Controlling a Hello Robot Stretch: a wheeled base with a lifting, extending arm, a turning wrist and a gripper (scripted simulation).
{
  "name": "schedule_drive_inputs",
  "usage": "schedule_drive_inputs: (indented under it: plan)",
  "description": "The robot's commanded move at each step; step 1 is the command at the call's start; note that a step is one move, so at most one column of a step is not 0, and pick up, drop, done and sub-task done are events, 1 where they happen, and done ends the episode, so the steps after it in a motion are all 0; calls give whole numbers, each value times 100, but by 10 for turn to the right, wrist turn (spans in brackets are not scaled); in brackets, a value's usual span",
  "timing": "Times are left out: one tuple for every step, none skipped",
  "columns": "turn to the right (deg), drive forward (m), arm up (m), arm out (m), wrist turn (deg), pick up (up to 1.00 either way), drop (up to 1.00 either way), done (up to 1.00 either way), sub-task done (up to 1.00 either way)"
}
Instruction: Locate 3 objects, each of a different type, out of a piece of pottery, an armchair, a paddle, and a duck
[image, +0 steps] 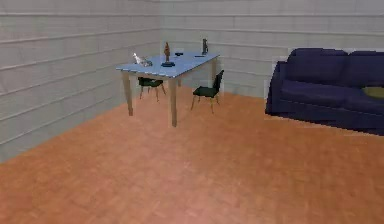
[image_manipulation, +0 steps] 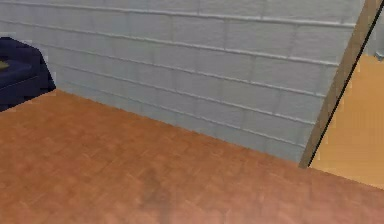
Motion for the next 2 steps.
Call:
schedule_drive_inputs:
  plan:
    - [0, 100, 0, 0, 0, 0, 0, 0, 0]
    - [0, 100, 0, 0, 0, 0, 0, 0, 0]
